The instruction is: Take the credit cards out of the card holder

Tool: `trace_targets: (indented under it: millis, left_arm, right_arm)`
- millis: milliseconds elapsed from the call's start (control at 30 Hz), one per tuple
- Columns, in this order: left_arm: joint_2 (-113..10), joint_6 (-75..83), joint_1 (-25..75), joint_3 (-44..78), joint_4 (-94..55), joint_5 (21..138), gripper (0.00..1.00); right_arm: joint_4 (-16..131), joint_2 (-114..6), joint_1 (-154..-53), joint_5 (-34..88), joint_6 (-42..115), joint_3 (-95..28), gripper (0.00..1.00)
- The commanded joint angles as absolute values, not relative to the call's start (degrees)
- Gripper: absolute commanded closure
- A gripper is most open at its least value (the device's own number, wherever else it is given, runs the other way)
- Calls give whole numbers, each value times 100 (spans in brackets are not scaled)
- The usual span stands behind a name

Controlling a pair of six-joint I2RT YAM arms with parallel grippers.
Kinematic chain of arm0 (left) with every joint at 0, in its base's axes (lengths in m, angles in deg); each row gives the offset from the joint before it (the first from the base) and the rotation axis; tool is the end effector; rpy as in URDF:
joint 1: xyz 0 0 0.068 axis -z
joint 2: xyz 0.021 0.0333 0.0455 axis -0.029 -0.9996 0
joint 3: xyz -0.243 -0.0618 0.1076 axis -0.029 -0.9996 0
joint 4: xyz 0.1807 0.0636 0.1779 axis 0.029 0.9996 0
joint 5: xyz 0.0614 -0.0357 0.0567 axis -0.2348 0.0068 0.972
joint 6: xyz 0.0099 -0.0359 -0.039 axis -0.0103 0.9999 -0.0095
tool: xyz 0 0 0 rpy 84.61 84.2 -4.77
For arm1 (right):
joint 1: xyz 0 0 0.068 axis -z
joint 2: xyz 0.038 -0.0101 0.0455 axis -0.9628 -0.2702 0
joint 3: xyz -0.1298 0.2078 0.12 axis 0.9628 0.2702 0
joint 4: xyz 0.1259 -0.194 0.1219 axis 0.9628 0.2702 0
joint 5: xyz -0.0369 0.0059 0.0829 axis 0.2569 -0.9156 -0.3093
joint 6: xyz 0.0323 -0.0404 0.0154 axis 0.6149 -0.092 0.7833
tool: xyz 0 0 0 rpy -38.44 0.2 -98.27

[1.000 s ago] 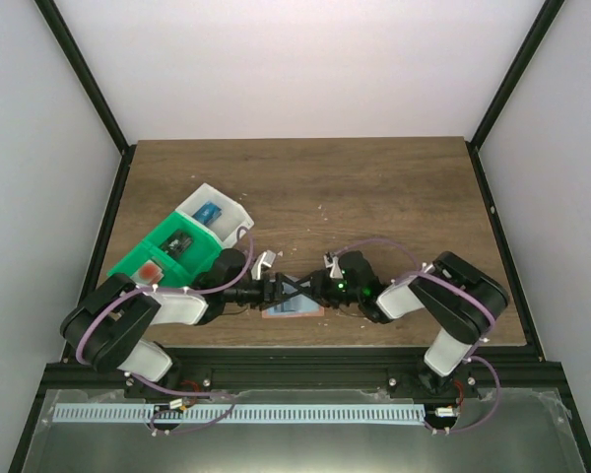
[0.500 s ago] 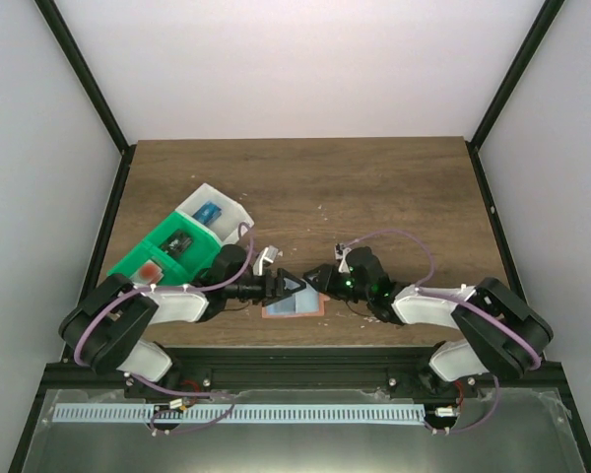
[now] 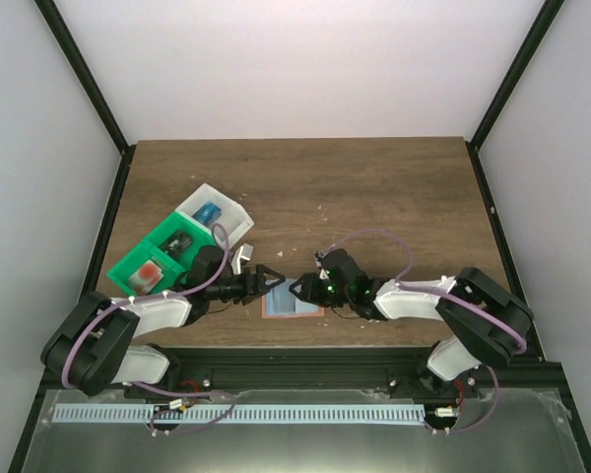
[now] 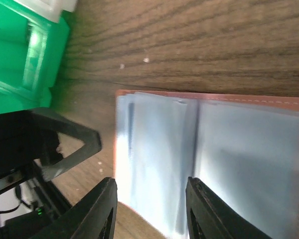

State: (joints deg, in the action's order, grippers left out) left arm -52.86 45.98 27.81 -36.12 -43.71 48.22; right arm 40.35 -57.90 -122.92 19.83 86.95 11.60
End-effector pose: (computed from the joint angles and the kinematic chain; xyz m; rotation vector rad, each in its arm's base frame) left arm 0.1871 -0.1317 0.1417 -0.0353 2.4123 -1.5109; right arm 0.1744 0.2113 0.1457 0.0354 2.5358 1.1857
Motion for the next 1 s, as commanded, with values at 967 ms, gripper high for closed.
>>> trace_targets:
  millis: [967]
  left_arm:
    - [-5412,4886,3238,-3868,-4932,4797,16]
  right_arm:
    - [3796,-6709,-12345,2103,8661,1318,100]
